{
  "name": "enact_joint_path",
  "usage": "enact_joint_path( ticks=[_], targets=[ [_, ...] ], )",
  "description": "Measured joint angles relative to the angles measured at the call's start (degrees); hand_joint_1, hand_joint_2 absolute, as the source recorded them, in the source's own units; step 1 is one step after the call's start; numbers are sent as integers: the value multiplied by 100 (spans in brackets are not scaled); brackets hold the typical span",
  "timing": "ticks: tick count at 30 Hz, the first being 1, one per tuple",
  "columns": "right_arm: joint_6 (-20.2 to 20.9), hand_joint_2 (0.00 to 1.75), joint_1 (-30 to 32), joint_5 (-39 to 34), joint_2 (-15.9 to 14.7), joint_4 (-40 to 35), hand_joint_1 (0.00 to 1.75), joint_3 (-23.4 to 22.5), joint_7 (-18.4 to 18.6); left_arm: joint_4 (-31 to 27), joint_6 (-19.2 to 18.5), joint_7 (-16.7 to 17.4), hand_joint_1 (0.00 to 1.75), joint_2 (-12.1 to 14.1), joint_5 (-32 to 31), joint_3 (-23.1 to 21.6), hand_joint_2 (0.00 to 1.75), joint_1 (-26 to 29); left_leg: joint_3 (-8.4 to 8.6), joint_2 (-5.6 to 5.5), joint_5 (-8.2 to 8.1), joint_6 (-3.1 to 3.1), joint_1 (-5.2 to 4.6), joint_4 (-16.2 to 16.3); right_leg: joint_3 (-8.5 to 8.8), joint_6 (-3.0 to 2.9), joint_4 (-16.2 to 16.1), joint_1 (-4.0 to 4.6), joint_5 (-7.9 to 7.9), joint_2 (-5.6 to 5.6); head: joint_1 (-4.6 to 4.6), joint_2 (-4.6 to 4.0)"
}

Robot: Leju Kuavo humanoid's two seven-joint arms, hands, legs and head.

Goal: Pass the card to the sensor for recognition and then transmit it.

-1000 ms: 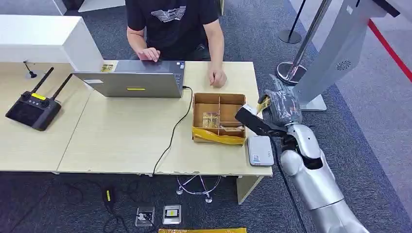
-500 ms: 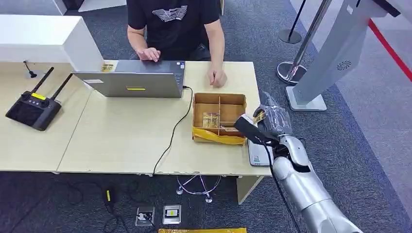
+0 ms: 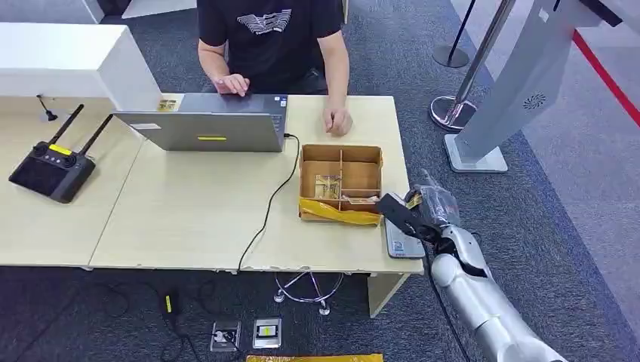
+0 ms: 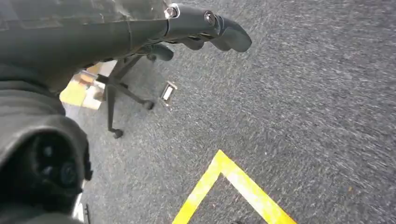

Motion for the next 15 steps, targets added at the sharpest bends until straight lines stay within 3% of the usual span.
enact_joint_path(
  ticks=[15],
  targets=[
    [-116,175,87,-378,-258,252,175,0,-28,0,-6,96,0,-2,9,-92,0,-2,3,6,0,0,0,0,0,0,0,0,0,4,0,0]
  ],
)
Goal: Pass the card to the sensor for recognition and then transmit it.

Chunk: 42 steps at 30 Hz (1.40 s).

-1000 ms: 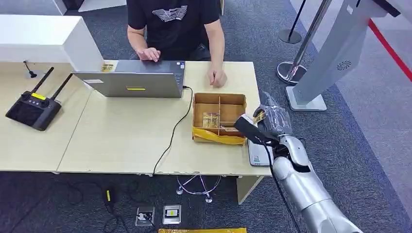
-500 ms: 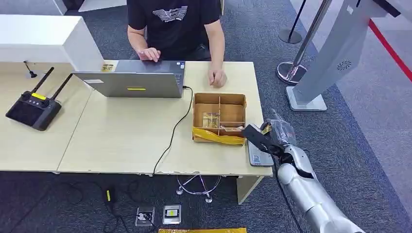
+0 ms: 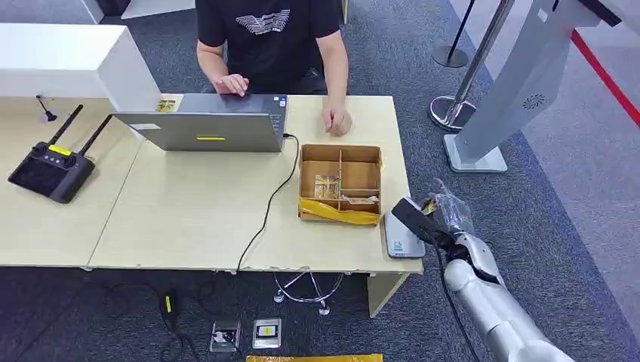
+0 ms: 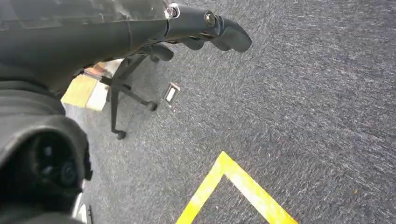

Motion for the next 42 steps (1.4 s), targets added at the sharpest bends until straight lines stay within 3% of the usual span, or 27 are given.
enact_joint_path(
  ticks=[22,34,42],
  targets=[
    [-164,175,162,-326,-37,2,175,2,94,0,-74,22,0,-2,2,-83,0,-1,12,9,-1,0,0,0,11,0,0,0,1,12,0,0],
    [358,175,40,-512,-120,-1285,175,2,557,0,-317,-65,0,31,41,-177,0,-7,10,9,-1,0,0,0,7,0,1,0,2,13,0,0],
    [435,175,-247,-492,-140,-1949,175,-4,520,0,-590,-236,0,120,-20,-238,0,-11,10,10,0,0,0,0,8,0,1,0,2,17,-2,0]
  ],
)
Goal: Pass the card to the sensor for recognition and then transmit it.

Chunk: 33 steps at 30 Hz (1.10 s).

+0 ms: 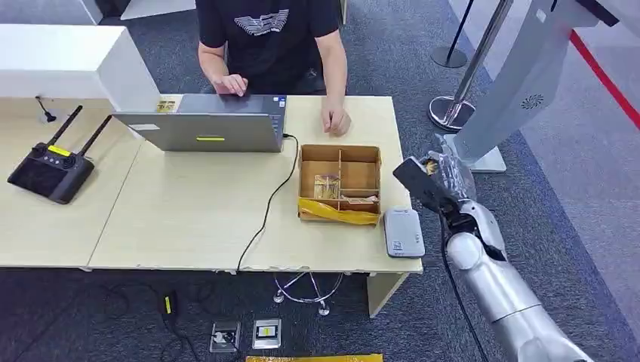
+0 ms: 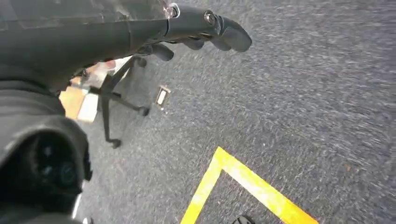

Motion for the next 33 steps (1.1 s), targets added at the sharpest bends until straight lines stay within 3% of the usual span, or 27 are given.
enact_joint_path(
  ticks=[10,19,27,30,33],
  targets=[
    [35,175,-154,223,2,-341,175,4,-11,0,-103,-22,0,87,-22,-94,0,0,-6,-1,0,0,0,-1,0,0,1,0,0,-1,-2,0],
    [-57,175,-463,898,592,-158,175,155,-205,-2,-175,-48,0,118,2,-197,0,-24,-6,0,1,-1,6,-1,-3,0,2,5,0,1,2,0],
    [-59,175,-471,909,619,-149,175,162,-208,-2,-177,-48,0,118,2,-199,0,-25,-6,0,1,-1,6,-1,-3,0,2,6,0,1,2,0],
    [-78,175,-546,1108,907,46,175,249,-114,-2,-301,-120,0,162,-9,-280,0,-33,-10,-2,1,-1,5,-1,-3,-1,0,5,-1,-7,2,0],
    [-81,175,-544,1263,977,127,175,249,-68,-2,-328,-173,0,234,-15,-345,0,-32,-9,-2,0,-1,5,-1,-4,-1,-1,5,-1,-7,0,0]
  ],
)
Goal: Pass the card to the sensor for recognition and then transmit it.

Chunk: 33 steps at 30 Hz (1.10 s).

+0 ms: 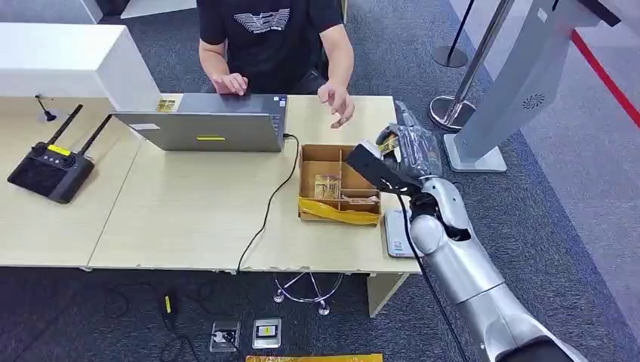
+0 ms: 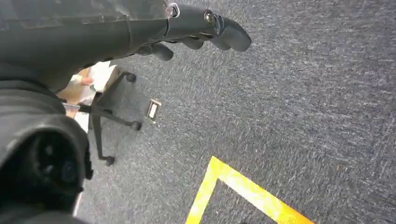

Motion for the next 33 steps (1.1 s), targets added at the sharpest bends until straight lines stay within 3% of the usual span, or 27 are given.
enact_joint_path(
  ticks=[22,23,24,33],
  targets=[
    [42,175,-12,465,254,100,175,-17,109,2,0,-50,0,39,74,-153,0,1,0,0,0,0,1,0,0,0,1,1,0,0,2,0],
    [42,175,-15,468,260,109,162,-17,109,2,0,-55,0,39,74,-160,0,1,0,0,0,0,1,0,0,0,0,1,0,0,2,0],
    [42,0,-19,470,262,118,0,-20,109,2,2,-57,0,39,74,-162,0,1,0,0,0,0,1,0,0,0,1,1,0,-1,2,0],
    [122,0,-21,553,280,149,0,-81,-50,2,0,-135,0,59,70,-229,0,2,0,0,0,0,0,0,0,0,0,1,0,0,2,0]
  ],
)
